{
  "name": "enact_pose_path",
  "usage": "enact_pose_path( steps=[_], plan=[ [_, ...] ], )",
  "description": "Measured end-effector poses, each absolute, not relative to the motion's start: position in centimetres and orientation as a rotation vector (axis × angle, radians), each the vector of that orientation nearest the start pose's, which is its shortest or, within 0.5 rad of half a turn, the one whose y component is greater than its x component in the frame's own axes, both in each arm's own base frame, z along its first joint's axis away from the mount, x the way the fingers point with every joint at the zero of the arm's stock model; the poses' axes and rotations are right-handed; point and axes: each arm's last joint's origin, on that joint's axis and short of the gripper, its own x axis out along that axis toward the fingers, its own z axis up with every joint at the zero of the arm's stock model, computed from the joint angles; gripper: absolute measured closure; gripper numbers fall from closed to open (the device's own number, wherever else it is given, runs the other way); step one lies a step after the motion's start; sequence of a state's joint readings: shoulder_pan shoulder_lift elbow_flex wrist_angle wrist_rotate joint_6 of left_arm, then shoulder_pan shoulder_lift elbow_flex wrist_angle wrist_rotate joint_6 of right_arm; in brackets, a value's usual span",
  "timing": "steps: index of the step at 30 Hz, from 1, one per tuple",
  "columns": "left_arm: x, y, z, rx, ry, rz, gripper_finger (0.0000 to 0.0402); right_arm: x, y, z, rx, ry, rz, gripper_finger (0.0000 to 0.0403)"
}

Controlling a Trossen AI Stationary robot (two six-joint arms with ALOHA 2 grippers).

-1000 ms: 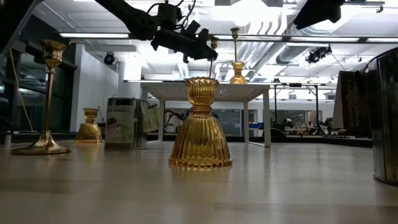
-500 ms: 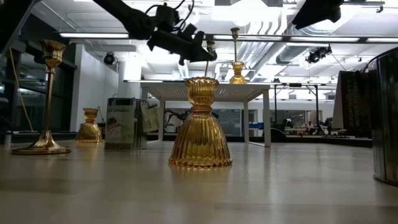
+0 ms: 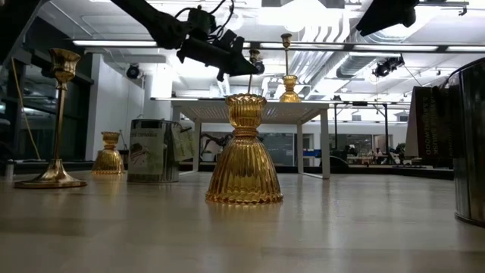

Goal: Pick & Place candle stick holders
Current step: Put the right gold candle holder on the shelf aligned with the other gold candle holder, then put the gold candle holder on the shelf aligned with the other gold candle holder

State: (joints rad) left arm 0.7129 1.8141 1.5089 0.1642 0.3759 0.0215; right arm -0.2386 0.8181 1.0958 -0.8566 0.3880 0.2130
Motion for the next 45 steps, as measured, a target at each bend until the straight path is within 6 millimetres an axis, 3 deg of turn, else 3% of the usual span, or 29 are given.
enact_pose_path(
  steps=[28,39,45],
  plan=[
    [33.14,27.31,32.76,-0.060,0.139,0.348,0.0365,13.13,-4.33,36.93,0.159,0.518,-0.672,0.0263],
    [33.16,27.25,32.79,-0.061,0.136,0.322,0.0262,13.13,-4.32,36.93,0.160,0.518,-0.669,0.0263],
    [33.14,27.23,32.66,-0.069,0.148,0.320,0.0238,13.14,-4.31,36.93,0.161,0.518,-0.665,0.0263]
  ],
)
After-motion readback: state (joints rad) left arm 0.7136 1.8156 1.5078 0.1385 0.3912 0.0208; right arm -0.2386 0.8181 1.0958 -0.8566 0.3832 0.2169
